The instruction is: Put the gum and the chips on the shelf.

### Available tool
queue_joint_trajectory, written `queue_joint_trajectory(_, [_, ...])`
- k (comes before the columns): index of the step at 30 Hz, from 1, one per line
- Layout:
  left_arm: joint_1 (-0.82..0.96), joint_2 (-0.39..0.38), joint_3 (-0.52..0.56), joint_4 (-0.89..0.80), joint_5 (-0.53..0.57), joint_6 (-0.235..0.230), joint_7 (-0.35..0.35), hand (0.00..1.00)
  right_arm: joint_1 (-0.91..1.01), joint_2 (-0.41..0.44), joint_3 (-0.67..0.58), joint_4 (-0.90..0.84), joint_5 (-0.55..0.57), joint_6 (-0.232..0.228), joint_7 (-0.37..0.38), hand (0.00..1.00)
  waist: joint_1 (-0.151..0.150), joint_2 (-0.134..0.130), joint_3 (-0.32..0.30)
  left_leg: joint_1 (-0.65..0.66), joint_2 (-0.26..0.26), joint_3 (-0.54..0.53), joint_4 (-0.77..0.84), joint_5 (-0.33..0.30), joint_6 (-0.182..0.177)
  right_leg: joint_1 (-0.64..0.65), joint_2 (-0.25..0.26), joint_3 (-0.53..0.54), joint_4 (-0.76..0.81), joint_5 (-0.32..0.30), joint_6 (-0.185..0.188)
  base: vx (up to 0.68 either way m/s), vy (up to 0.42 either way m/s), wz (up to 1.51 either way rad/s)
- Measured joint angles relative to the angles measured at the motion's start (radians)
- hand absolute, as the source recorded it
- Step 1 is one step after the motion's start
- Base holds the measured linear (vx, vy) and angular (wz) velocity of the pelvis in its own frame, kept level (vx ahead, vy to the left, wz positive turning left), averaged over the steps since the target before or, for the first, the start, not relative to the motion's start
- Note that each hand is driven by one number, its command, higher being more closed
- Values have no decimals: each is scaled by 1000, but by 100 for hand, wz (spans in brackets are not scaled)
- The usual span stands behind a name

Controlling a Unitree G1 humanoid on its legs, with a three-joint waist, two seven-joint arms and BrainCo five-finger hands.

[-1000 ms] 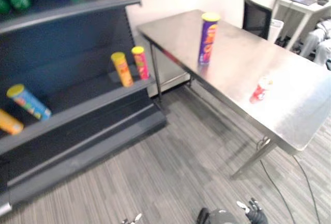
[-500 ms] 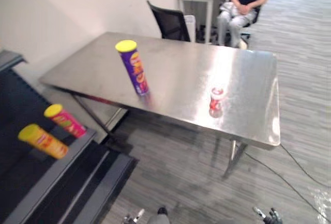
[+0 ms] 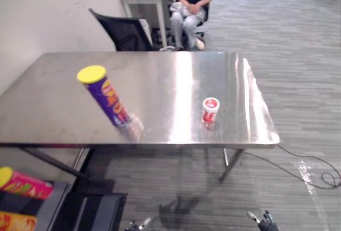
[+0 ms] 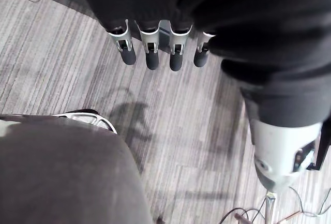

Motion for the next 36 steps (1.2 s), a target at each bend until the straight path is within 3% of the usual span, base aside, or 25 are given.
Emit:
queue_joint_trajectory(5, [0,0,0,0,0,-3,-15,0,-1,-9,15,12,0,4,-13,0,1,1,-1,2,6,14,-16,8,-12,7,13,-54,-54,2,4,-71,-56,-17])
queue_joint_trajectory(12, [8,0,-1,-1,17,3,-15,0,3,-16,15,28,1,12,-58,0,3,-4,-11,17,4,-13,-135,96,-21,14,36,-96,-117,21,2,-118,-55,11])
queue_joint_trajectory(18, [11,1,-2,-1,42,11,-32,0,8,-14,-8,28,0,41,-92,0,5,-9,-26,17,2,-15,-164,107,-29,18,40,-103,-150,44,3,-17,-7,1])
queue_joint_trajectory(24, [13,11,1,-2,70,11,-36,0,5,-12,-106,19,13,40,-130,0,5,-16,-40,35,-11,-14,-175,108,-25,44,40,-102,-180,69,12,65,11,-3])
queue_joint_trajectory(29, [31,22,12,-45,77,15,-54,0,-9,-22,-228,-182,51,33,-182,0,4,-23,-40,41,-14,-15,-175,105,-25,47,39,-100,-180,69,12,21,-3,-3])
queue_joint_trajectory(31, [53,23,21,-85,78,16,-64,0,-13,-35,-285,-340,48,33,-229,0,4,-27,-38,41,-15,-13,-175,103,-25,42,38,-96,-177,69,12,-19,-5,-4])
queue_joint_trajectory(36, [90,26,21,-152,111,23,-75,0,-69,-138,-348,-697,-29,33,-335,0,2,-28,-38,16,-20,8,-173,99,-21,-8,31,-69,-157,68,11,-58,3,-16])
